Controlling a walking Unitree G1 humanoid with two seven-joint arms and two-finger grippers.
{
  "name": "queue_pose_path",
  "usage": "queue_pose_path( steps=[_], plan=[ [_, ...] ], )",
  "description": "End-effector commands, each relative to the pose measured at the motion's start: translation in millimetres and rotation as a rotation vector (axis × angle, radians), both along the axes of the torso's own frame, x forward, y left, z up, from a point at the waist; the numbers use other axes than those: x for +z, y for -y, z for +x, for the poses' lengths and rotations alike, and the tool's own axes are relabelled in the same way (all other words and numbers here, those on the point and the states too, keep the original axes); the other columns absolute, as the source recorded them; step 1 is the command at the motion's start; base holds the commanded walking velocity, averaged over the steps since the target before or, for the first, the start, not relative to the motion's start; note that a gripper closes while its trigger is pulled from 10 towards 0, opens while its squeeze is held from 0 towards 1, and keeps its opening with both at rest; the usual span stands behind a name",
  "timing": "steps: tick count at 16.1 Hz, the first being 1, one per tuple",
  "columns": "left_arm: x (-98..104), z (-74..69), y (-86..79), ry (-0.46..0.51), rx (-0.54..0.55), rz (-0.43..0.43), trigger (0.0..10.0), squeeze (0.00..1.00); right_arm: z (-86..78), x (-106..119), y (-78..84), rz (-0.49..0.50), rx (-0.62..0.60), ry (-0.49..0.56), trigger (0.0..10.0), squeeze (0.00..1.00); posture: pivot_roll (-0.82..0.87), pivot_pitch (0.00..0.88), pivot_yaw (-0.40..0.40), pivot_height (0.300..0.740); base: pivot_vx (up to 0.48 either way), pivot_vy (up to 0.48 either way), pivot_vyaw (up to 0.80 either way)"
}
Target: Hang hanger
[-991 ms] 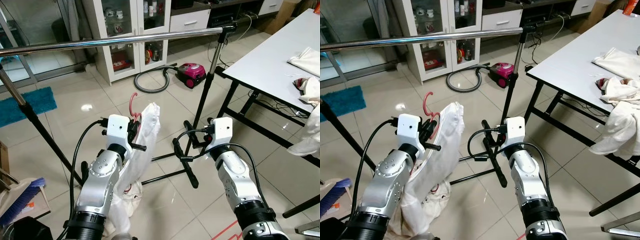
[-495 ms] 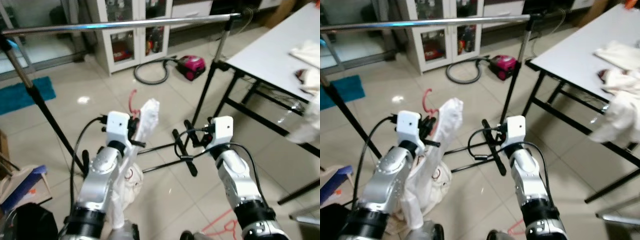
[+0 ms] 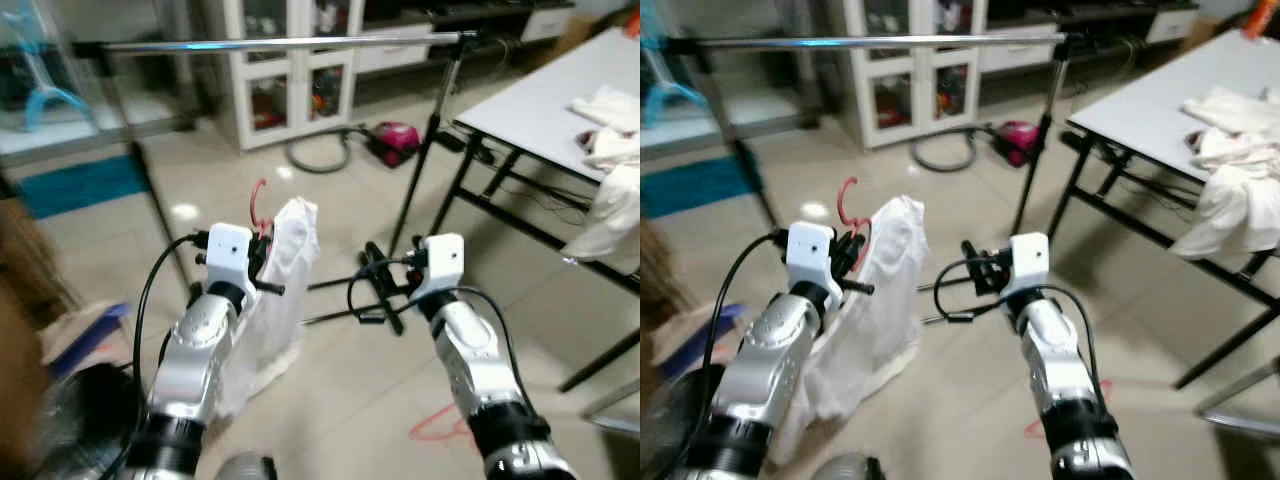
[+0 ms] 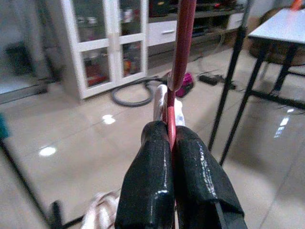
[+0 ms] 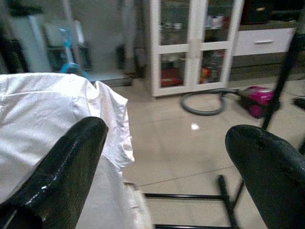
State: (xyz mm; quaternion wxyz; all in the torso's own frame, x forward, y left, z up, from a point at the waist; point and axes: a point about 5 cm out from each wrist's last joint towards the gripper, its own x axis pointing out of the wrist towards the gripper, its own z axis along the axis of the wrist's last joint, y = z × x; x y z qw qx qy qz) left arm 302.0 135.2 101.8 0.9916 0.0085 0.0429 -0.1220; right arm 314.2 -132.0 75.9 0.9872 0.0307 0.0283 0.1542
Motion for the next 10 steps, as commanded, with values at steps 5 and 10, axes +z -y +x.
queue_pose_path(
  steps=[5,10],
  plan=[
    [6,4.7,0.9,0.027,-0.008,0.003,10.0,0.00,-0.6,-4,6.3,0.006,-0.021,-0.026,10.0,0.00,0.09,0.000,-0.001,0.740,0.000,0.000,-0.78],
    [4,8.4,-7.9,0.023,-0.003,0.026,10.0,0.00,-1.5,-5,9.4,0.008,-0.025,-0.032,10.0,0.00,0.09,0.000,0.003,0.740,0.000,0.000,-0.75]
  ],
)
